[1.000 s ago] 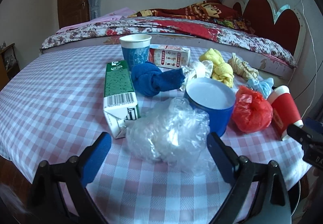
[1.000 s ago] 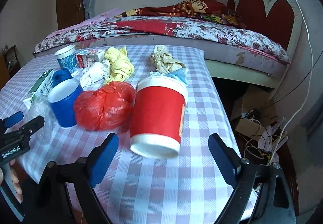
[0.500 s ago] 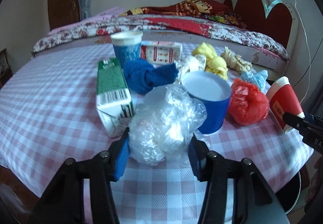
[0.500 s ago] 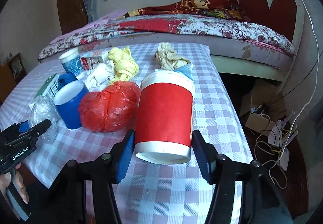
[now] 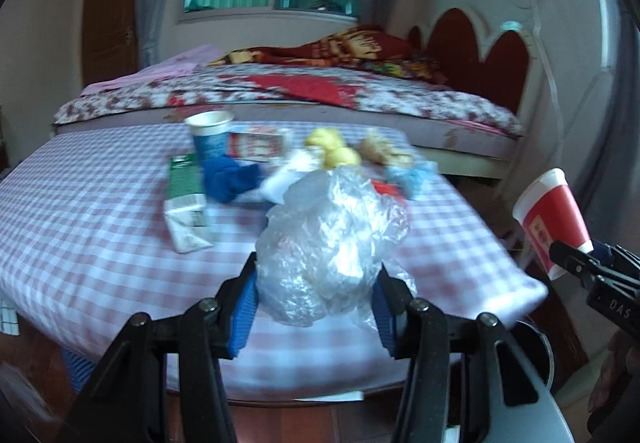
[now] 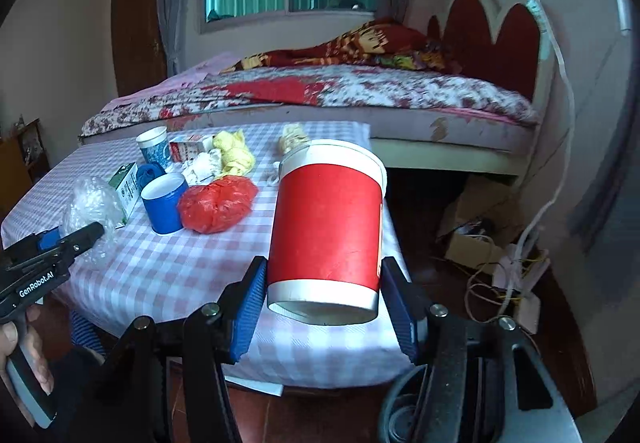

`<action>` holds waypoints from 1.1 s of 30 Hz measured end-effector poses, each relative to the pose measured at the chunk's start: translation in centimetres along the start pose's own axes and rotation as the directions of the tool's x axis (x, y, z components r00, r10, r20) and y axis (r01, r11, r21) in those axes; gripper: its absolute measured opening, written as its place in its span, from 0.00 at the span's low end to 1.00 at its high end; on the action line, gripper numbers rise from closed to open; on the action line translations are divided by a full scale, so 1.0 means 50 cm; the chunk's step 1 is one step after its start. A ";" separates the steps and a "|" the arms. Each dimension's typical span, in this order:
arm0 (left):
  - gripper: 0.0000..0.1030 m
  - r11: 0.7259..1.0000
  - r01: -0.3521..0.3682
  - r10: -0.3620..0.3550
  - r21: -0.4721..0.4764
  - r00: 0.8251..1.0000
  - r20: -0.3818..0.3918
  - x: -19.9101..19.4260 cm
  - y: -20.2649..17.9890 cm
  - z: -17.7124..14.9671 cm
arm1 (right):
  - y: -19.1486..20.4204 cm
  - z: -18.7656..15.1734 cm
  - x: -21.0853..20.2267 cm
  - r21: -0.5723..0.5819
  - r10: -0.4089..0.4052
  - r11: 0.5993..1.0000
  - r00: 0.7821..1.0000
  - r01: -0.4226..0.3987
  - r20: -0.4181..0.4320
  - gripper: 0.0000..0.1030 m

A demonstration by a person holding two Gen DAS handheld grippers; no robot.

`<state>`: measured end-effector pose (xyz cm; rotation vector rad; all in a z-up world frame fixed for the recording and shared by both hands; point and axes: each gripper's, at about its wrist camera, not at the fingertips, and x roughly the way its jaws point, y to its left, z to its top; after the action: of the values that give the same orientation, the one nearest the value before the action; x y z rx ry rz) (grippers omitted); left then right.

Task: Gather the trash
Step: 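Carry the cup and bag over the black bin and open both tools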

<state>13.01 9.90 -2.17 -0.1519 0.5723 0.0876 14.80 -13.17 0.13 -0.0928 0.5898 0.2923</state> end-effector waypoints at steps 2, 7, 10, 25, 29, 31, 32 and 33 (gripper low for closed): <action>0.50 0.999 0.041 -0.041 0.021 0.999 0.003 -0.008 -0.037 -0.005 | -0.025 -0.013 -0.032 0.017 -0.019 1.000 1.000 0.019 0.011 0.57; 0.50 0.988 0.133 -0.133 0.077 0.991 -0.003 -0.019 -0.129 -0.027 | -0.076 -0.045 -0.084 0.041 -0.065 0.997 0.998 0.064 0.013 0.57; 0.50 0.977 0.184 -0.183 0.109 0.983 -0.014 -0.024 -0.181 -0.038 | -0.105 -0.067 -0.105 0.037 -0.095 0.995 0.995 0.094 0.009 0.57; 0.50 0.873 0.418 -0.381 0.250 0.906 -0.186 0.000 -0.430 -0.145 | -0.286 -0.228 -0.145 0.116 -0.159 0.978 0.982 0.171 -0.104 0.57; 0.50 0.856 0.451 -0.389 0.254 0.884 -0.259 0.038 -0.471 -0.183 | -0.327 -0.264 -0.120 0.136 -0.148 0.976 0.976 0.170 -0.159 0.57; 0.50 0.849 0.469 -0.393 0.244 0.868 -0.302 0.064 -0.482 -0.199 | -0.343 -0.282 -0.105 0.136 -0.141 0.976 0.973 0.167 -0.184 0.57; 0.50 0.844 0.481 -0.395 0.238 0.857 -0.332 0.080 -0.491 -0.212 | -0.353 -0.291 -0.095 0.141 -0.130 0.977 0.971 0.160 -0.202 0.57; 0.50 0.842 0.485 -0.394 0.236 0.852 -0.345 0.086 -0.497 -0.221 | -0.361 -0.300 -0.084 0.149 -0.114 0.978 0.970 0.148 -0.216 0.57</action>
<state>13.82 -16.27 -10.72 0.0200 0.8180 -0.4904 8.83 -33.99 -9.87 -0.0025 0.8087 0.1042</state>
